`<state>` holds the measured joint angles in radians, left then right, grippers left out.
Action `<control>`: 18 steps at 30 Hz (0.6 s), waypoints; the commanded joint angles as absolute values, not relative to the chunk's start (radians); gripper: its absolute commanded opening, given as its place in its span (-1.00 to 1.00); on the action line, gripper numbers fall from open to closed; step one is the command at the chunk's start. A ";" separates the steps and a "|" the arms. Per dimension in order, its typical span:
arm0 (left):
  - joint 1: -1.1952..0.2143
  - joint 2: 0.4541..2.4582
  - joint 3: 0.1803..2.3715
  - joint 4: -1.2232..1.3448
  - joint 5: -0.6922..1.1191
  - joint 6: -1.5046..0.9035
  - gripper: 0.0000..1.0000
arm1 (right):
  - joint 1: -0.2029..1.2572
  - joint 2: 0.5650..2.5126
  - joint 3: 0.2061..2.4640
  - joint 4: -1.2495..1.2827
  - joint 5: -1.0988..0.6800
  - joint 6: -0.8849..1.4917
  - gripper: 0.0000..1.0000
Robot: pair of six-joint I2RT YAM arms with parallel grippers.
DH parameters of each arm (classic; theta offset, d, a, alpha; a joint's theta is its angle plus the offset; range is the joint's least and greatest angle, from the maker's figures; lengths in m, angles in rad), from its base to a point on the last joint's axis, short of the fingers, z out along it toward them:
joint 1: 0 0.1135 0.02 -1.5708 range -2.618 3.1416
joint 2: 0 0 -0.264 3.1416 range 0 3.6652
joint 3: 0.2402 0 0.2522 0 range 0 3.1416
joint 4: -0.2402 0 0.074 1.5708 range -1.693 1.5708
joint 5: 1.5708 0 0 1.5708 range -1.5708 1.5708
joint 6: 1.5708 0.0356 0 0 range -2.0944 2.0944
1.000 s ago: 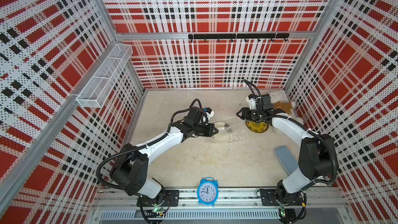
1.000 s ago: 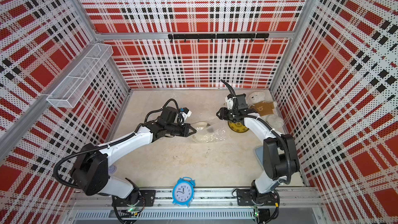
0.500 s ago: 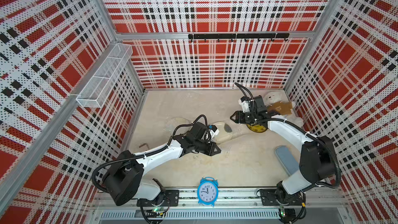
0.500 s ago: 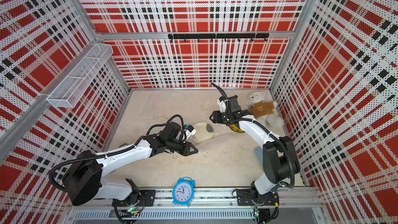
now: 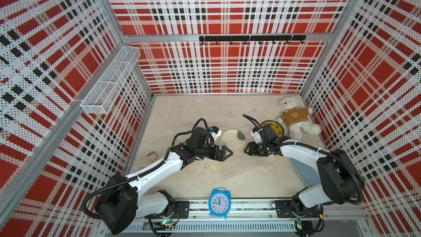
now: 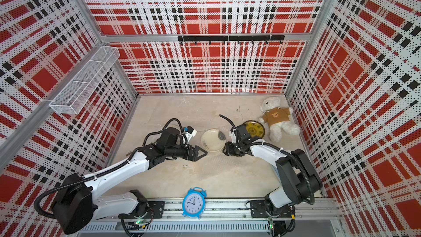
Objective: Unpack dinner plates from bubble wrap
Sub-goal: Unwrap the bubble wrap at the center of the board.
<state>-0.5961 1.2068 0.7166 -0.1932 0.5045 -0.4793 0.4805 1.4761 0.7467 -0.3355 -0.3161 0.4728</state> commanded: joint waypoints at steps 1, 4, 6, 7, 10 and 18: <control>-0.527 1.198 0.725 -0.186 0.487 -0.514 0.99 | 0.495 1.428 0.694 -0.259 -0.287 0.508 0.06; -0.481 1.241 0.742 -0.166 0.524 -0.527 0.99 | 0.497 1.422 0.666 -0.254 -0.270 0.514 0.06; -0.471 1.275 0.757 -0.160 0.532 -0.528 0.99 | 0.496 1.424 0.657 -0.238 -0.264 0.517 0.06; -0.470 1.292 0.766 -0.157 0.539 -0.528 0.99 | 0.496 1.431 0.656 -0.231 -0.260 0.516 0.06; -0.471 1.334 0.786 -0.161 0.544 -0.523 0.99 | 0.496 1.455 0.670 -0.218 -0.255 0.517 0.06; -0.488 1.365 0.805 -0.236 0.485 -0.492 0.99 | 0.493 1.460 0.719 -0.202 -0.224 0.522 0.07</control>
<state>-0.4778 1.3548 0.7692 -0.1989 0.5156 -0.5144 0.4934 1.4605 0.6804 -0.2485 -0.2543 0.5171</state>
